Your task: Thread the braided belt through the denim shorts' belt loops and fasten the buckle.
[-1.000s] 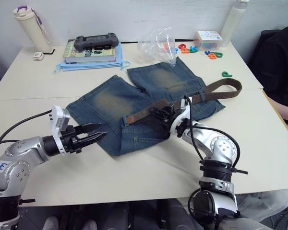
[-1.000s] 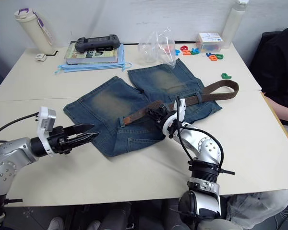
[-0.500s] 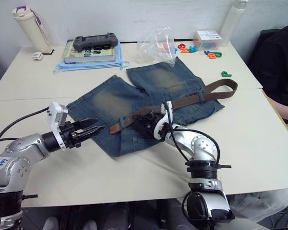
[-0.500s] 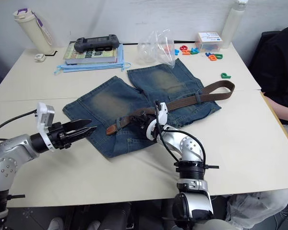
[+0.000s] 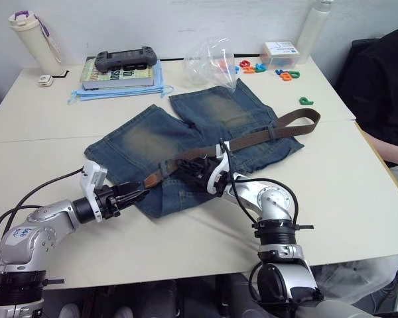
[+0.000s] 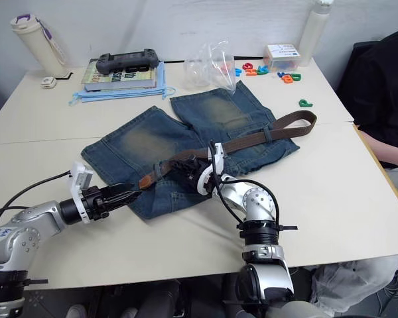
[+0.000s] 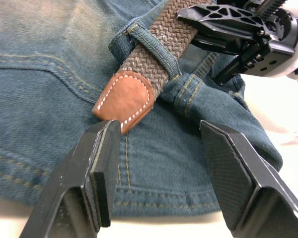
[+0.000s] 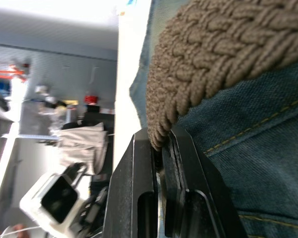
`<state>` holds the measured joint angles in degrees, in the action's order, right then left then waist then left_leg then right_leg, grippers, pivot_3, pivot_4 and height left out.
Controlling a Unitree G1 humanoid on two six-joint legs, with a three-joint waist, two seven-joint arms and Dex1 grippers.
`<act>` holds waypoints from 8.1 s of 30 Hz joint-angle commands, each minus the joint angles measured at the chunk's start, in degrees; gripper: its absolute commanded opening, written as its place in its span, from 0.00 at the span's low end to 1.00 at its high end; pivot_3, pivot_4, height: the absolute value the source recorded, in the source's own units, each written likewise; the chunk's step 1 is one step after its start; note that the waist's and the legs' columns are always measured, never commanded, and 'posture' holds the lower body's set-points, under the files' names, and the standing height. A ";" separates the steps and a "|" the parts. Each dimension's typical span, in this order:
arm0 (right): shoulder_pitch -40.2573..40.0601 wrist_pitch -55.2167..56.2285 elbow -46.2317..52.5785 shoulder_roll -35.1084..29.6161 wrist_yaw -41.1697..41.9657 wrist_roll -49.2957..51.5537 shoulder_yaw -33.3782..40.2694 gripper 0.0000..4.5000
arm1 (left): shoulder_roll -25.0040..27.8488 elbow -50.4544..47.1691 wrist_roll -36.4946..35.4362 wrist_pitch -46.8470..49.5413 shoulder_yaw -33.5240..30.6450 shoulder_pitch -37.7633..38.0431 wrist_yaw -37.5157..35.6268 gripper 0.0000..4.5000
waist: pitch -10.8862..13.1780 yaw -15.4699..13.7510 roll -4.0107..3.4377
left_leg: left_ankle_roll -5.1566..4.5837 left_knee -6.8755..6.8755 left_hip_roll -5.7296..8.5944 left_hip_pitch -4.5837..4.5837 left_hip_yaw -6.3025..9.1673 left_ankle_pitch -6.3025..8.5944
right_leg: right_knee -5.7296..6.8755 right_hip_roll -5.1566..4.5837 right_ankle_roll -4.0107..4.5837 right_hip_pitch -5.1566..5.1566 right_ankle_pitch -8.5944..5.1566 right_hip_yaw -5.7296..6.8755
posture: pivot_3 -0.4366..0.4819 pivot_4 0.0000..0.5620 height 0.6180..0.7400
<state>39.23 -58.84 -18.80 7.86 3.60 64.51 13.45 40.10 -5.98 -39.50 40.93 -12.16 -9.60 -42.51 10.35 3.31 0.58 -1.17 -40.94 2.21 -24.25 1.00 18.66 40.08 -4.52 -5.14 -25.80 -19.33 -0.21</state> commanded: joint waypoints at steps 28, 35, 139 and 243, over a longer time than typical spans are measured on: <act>2.99 -0.76 -0.83 1.70 6.67 -5.77 -0.82 0.00 | 1.04 16.27 24.85 -24.57 13.17 -11.81 -11.71 0.27 | -0.05 -0.48 0.07 | 0.31 -0.20 0.05 -0.76 -0.06 -0.22 | 0.45 -0.12 0.04 -0.81 0.03 0.08 | 0.48 0.27 0.40; 3.26 -0.21 -0.30 1.21 5.53 -7.40 -1.02 0.00 | 0.77 13.52 21.62 -21.73 9.80 -10.71 -11.96 0.13 | -0.06 -0.69 0.08 | 0.31 -0.24 0.08 -0.75 -0.05 -0.23 | 0.48 -0.14 0.04 -0.80 0.03 0.09 | 0.48 0.27 0.40; -9.37 4.74 32.62 -32.49 18.55 -42.37 -15.69 0.55 | 19.46 30.89 19.35 -36.36 -10.25 -3.56 -17.51 0.93 | -0.65 -1.76 1.05 | 0.06 -0.43 0.05 -0.84 -0.05 -0.11 | 0.58 -0.24 0.18 -0.83 0.08 0.23 | 0.48 0.27 0.40; 32.53 19.08 -44.98 -31.55 53.29 -48.43 -11.93 1.00 | 0.14 75.88 30.00 -24.22 9.80 -50.97 -18.41 0.74 | -0.46 -0.22 0.68 | 0.10 -2.46 0.42 -2.71 -0.94 -0.21 | 2.86 -1.28 0.11 -2.94 0.12 1.35 | 0.48 0.27 0.40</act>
<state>70.90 -40.33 -62.19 -24.47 55.58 16.75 1.00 40.43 68.82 -11.18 17.42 -3.03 -60.06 -60.48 9.88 3.08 1.26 -1.08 -43.45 2.63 -26.96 0.06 18.46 42.96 -5.82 -5.04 -28.74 -19.21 1.17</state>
